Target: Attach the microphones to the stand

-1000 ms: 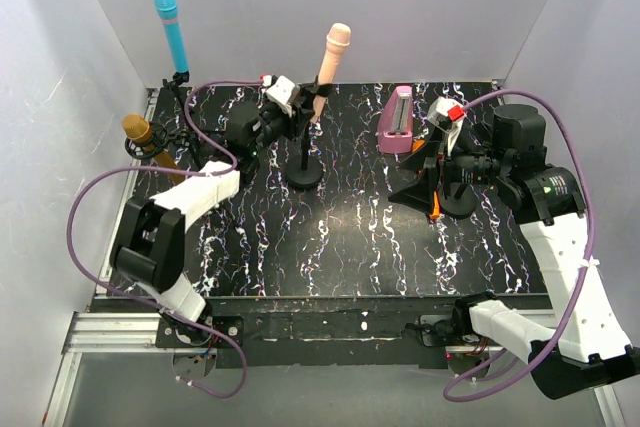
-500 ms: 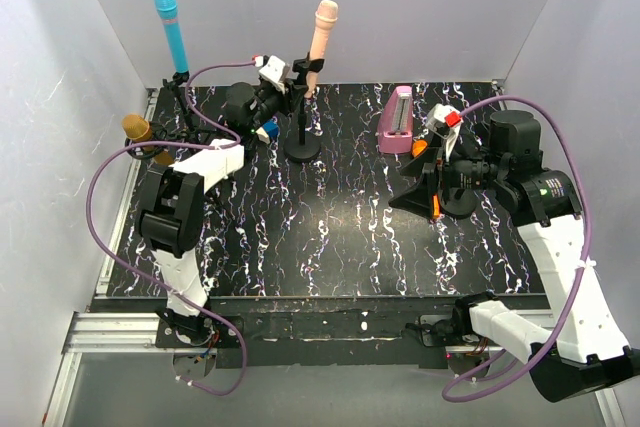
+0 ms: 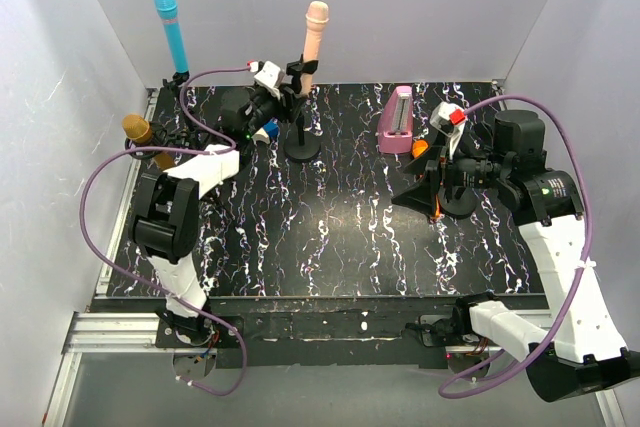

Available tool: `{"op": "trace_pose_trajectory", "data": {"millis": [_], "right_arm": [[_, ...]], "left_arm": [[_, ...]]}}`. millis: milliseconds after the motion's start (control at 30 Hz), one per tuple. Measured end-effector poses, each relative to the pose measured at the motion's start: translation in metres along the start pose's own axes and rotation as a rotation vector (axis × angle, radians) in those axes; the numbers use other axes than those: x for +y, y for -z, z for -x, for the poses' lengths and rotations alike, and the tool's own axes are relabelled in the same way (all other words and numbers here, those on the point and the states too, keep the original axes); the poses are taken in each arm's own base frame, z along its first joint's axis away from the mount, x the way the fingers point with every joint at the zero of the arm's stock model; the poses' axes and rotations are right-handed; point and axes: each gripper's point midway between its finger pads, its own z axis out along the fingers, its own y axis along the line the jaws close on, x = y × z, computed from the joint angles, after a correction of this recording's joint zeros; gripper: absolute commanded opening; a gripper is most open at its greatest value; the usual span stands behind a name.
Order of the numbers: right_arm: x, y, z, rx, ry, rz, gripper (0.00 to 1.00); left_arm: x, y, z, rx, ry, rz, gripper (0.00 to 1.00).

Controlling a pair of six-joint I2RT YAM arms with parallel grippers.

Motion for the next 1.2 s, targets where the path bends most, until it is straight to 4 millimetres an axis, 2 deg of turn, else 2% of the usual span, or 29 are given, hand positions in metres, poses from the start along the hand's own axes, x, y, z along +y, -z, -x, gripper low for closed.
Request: {"op": "trace_pose_trajectory", "data": {"millis": [167,333,467,567,733,833,1033,1100,1200], "right_arm": [[-0.002,0.001,0.0,-0.003,-0.001,-0.007,0.92],[-0.004,0.005,0.0,-0.009,0.008,-0.029,0.93],[-0.012,0.011,0.001,-0.018,0.027,-0.085,0.93],[-0.024,0.019,0.002,-0.025,0.018,-0.158,0.93],[-0.056,0.039,0.002,-0.045,-0.049,-0.339,0.93],[-0.074,0.052,0.001,-0.053,-0.087,-0.454,0.93],[-0.102,0.079,-0.003,-0.049,-0.121,-0.655,0.92],[-0.101,0.083,-0.003,-0.032,-0.098,-0.667,0.89],[-0.09,0.079,-0.007,0.026,-0.073,-0.59,0.88]], "left_arm": [[0.0,0.008,0.008,0.022,0.015,0.016,0.8],[-0.003,0.025,0.024,0.039,0.056,0.048,0.98],[-0.014,0.048,0.043,0.06,0.126,0.053,0.98],[-0.026,0.066,0.066,0.063,0.19,0.045,0.98],[-0.051,0.099,0.104,0.063,0.301,0.004,0.98],[-0.065,0.118,0.116,0.084,0.38,-0.01,0.98],[-0.09,0.146,0.116,0.163,0.549,-0.038,0.98],[-0.098,0.156,0.112,0.183,0.597,-0.051,0.98],[-0.113,0.172,0.099,0.223,0.668,-0.077,0.98]]}}
